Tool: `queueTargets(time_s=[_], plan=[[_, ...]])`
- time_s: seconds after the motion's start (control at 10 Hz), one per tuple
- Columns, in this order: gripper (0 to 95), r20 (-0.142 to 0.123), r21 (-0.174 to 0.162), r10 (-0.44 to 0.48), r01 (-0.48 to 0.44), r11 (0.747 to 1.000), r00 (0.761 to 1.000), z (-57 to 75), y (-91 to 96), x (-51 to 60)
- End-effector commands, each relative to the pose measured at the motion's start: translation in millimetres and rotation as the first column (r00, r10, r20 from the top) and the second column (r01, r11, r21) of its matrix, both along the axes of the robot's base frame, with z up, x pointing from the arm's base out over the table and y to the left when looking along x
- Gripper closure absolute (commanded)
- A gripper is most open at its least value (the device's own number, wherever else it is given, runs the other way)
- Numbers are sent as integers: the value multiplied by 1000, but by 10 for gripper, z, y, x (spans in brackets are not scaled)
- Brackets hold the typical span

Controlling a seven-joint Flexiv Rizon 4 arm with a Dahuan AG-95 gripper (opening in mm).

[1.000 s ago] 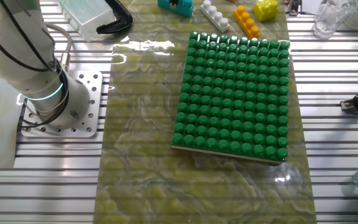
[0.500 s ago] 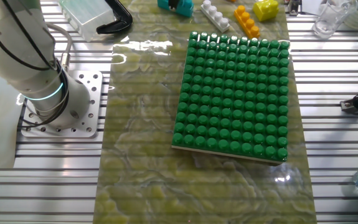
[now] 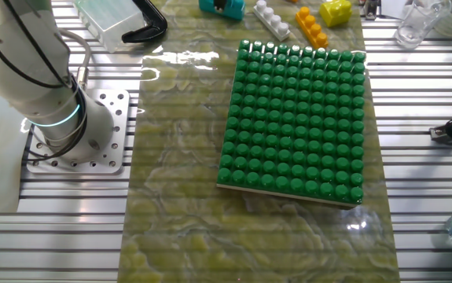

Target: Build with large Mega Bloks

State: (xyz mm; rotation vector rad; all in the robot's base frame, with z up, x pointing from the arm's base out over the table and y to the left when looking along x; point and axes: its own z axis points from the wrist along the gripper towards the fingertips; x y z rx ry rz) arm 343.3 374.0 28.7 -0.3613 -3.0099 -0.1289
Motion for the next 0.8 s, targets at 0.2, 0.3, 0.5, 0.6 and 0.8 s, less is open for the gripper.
queueTargets(time_s=[0.2,0.3,0.5,0.6,0.8], plan=[[950,46,-10,97,-97,995,994,302,-44,-37],[950,45,-26,112,-111,993,993,423,-79,-48],[950,36,-69,119,-117,991,992,661,-196,-38],[950,27,-92,109,-106,990,994,732,-244,-19],[950,25,-111,99,-96,989,995,816,-413,100]])
